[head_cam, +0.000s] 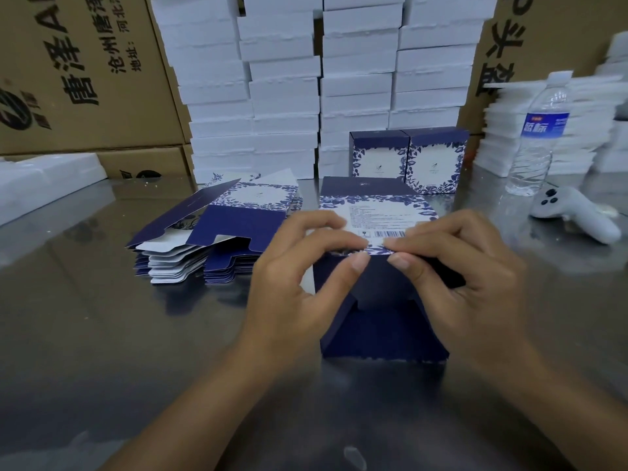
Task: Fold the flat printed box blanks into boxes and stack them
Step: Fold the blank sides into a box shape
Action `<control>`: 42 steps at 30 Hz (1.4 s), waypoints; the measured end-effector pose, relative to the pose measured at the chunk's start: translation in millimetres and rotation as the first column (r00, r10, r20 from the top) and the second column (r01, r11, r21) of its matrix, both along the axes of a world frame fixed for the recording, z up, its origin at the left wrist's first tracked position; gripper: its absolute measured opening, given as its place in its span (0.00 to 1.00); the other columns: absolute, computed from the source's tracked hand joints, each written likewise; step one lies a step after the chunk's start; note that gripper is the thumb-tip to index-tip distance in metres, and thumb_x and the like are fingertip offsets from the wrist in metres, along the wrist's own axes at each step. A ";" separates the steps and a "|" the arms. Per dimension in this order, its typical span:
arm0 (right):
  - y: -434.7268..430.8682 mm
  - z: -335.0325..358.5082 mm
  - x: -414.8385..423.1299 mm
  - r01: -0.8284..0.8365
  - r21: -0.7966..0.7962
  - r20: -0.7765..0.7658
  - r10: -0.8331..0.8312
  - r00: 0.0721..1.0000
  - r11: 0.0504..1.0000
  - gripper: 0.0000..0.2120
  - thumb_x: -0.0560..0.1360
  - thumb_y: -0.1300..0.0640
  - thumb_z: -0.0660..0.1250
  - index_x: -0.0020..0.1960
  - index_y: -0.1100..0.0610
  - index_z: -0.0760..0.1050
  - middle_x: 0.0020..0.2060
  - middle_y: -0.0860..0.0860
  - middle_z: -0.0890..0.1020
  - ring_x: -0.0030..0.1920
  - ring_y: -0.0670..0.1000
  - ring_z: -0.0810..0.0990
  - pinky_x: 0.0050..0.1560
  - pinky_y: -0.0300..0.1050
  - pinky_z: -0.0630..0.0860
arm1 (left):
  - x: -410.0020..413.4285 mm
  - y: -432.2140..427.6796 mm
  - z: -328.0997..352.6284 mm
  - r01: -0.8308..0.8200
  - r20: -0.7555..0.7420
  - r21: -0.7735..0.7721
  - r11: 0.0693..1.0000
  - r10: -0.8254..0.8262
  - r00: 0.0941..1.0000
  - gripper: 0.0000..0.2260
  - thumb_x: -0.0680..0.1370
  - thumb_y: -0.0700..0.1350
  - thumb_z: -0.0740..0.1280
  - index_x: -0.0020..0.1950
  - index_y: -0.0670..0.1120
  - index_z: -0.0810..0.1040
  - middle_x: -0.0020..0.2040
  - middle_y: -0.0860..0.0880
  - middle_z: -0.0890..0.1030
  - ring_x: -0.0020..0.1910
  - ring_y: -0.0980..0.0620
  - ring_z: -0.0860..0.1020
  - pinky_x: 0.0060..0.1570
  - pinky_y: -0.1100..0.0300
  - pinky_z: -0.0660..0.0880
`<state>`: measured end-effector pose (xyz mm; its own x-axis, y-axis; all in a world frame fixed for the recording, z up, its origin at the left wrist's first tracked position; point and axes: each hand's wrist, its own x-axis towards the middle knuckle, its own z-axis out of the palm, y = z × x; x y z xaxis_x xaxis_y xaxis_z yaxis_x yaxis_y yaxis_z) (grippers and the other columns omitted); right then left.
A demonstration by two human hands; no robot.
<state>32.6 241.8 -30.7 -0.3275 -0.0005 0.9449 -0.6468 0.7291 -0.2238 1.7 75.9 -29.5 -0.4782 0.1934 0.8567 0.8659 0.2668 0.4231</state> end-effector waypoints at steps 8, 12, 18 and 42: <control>-6.5 -2.9 2.0 0.039 0.030 -0.039 -0.038 0.998 0.999 0.06 0.73 0.59 0.68 0.44 0.60 0.83 0.36 0.55 0.78 0.38 0.57 0.77 0.40 0.45 0.71 | -2.9 4.1 -2.6 -0.067 -0.203 -0.001 0.998 0.066 0.977 0.08 0.75 0.44 0.67 0.41 0.41 0.81 0.43 0.54 0.77 0.46 0.58 0.77 0.46 0.50 0.73; -4.1 -0.1 0.1 0.037 0.050 -0.025 -0.036 0.999 0.998 0.07 0.74 0.58 0.68 0.43 0.60 0.83 0.35 0.54 0.78 0.37 0.58 0.77 0.39 0.47 0.71 | -2.6 4.9 -2.2 -0.111 -0.236 -0.013 0.994 0.105 0.966 0.08 0.76 0.43 0.67 0.39 0.40 0.80 0.39 0.52 0.80 0.43 0.57 0.76 0.44 0.51 0.72; 7.9 9.0 0.7 -0.095 0.033 0.116 0.091 0.989 0.995 0.08 0.71 0.53 0.72 0.46 0.56 0.81 0.40 0.49 0.79 0.42 0.52 0.78 0.44 0.43 0.74 | -5.8 3.8 0.0 -0.102 -0.227 -0.031 0.994 0.093 0.970 0.07 0.74 0.43 0.68 0.40 0.40 0.81 0.42 0.58 0.78 0.46 0.58 0.78 0.47 0.50 0.74; 26.2 6.6 -8.1 0.003 0.021 0.089 -0.005 0.996 1.000 0.07 0.71 0.57 0.70 0.44 0.60 0.82 0.43 0.49 0.82 0.47 0.52 0.82 0.51 0.48 0.77 | -17.5 -12.5 0.4 -0.106 -0.112 -0.021 0.994 0.103 0.988 0.08 0.73 0.45 0.68 0.46 0.41 0.83 0.49 0.55 0.80 0.53 0.58 0.79 0.64 0.54 0.70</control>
<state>24.5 268.0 -24.1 -0.4102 -0.0184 0.9118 -0.6221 0.7367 -0.2650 -15.9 63.4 -29.1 -0.3997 0.1711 0.9005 0.8738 0.3680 0.3179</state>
